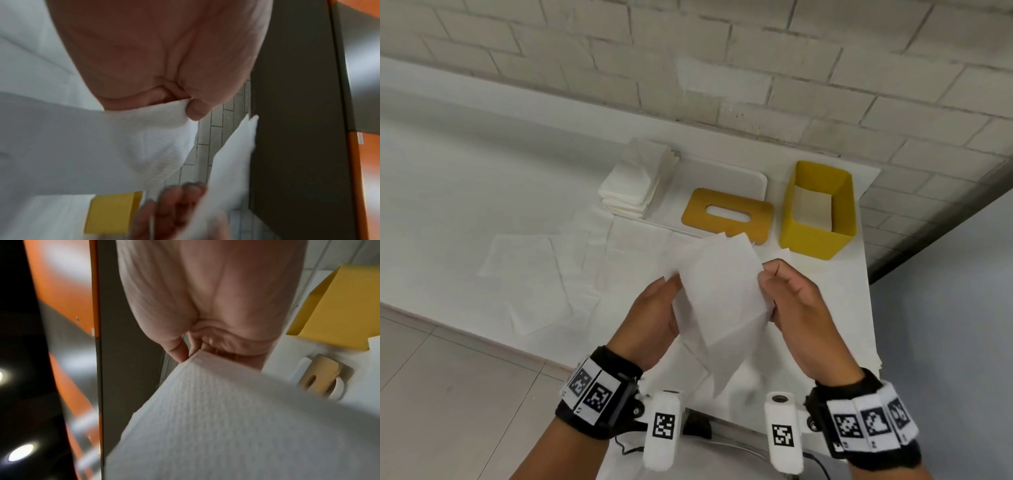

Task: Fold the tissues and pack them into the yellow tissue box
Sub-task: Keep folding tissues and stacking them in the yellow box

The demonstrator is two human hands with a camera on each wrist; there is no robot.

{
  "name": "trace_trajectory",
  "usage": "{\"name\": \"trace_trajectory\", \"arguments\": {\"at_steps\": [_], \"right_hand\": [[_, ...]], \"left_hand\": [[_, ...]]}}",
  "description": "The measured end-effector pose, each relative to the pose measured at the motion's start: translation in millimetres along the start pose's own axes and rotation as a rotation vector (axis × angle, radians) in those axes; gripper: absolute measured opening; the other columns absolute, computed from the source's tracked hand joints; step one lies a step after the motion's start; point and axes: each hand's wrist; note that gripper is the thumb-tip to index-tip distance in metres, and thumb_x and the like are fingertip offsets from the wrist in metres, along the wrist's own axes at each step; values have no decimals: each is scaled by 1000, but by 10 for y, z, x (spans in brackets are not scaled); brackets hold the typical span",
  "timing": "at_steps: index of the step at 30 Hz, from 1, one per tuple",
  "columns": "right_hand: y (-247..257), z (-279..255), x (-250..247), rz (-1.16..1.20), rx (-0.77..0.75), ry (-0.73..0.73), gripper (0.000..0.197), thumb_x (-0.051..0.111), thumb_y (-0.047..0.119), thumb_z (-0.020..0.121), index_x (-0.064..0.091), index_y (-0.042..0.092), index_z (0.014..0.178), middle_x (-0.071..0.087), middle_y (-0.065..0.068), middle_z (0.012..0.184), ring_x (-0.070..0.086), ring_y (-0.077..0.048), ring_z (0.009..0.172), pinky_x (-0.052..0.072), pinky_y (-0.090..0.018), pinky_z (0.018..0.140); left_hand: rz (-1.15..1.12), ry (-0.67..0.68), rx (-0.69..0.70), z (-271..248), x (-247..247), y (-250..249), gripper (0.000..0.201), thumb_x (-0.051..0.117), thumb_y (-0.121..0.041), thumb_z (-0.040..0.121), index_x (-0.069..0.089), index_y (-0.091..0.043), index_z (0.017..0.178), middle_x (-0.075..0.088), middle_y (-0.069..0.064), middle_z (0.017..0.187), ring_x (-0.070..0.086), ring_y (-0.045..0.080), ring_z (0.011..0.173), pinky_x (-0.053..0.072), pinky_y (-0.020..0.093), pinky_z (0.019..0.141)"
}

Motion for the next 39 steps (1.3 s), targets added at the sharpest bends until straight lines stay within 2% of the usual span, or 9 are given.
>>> {"name": "trace_trajectory", "arguments": {"at_steps": [6,11,14,16,20,25,30,35,39], "right_hand": [[-120,62,139,-151,-54,-118,24,56,21,104,58,13,81,44,4,68,40,-9,65,36,-26,64],[-154,95,155,-158,-37,-127,24,55,22,104,58,15,81,44,5,66,40,-10,64,36,-25,63],[-162,101,154,-159,-36,-128,24,55,22,104,58,15,81,43,9,64,38,-7,61,35,-23,61],[-169,104,153,-154,-31,-128,23,55,23,104,58,14,82,43,6,64,39,-8,62,36,-24,61],[-183,110,144,-145,-17,-128,23,55,23,103,59,13,84,44,-6,67,40,-13,63,36,-29,62],[-268,99,56,-158,32,-95,16,56,22,103,64,18,89,52,1,68,47,-13,64,41,-26,62],[-684,95,-473,-298,214,-235,12,59,15,99,67,22,97,74,3,90,72,-18,86,55,-37,78],[-1172,39,-736,-840,369,-93,43,66,32,94,54,26,135,54,-3,135,47,-25,129,40,-33,102],[-1217,53,-605,-1075,375,-38,68,66,46,91,36,29,149,39,-2,147,35,-29,132,37,-40,105]], "left_hand": [[-57,83,39,-29,85,-29,53,55,-39,89,67,-7,130,71,15,129,66,31,123,53,43,102],[-56,177,52,-64,94,-47,63,35,-60,98,57,-21,142,69,6,134,65,21,126,54,36,99],[-82,221,64,-77,67,-28,74,45,-73,91,52,-23,145,64,5,142,59,20,133,54,33,104],[-70,228,67,-74,65,-3,70,62,-66,87,57,-21,141,64,7,143,59,21,134,52,34,107],[-23,154,53,-52,93,34,44,60,-32,98,61,-9,135,70,9,133,64,24,127,57,30,98],[-14,78,60,-47,125,75,43,52,-31,96,64,-8,131,73,9,126,70,21,118,59,30,96],[-39,-117,95,-40,-129,71,30,47,-24,106,70,-8,118,78,11,113,76,20,99,63,29,82],[-37,-283,119,-123,-492,85,28,48,-24,107,66,-12,124,77,6,117,74,20,107,62,36,86],[-17,-349,100,-171,-604,140,28,50,-25,106,66,-11,124,77,6,117,72,22,110,54,40,93]]}}
Point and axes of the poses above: each hand's wrist, its own z-axis towards the middle knuckle, its own x-axis out of the palm, y = z × x
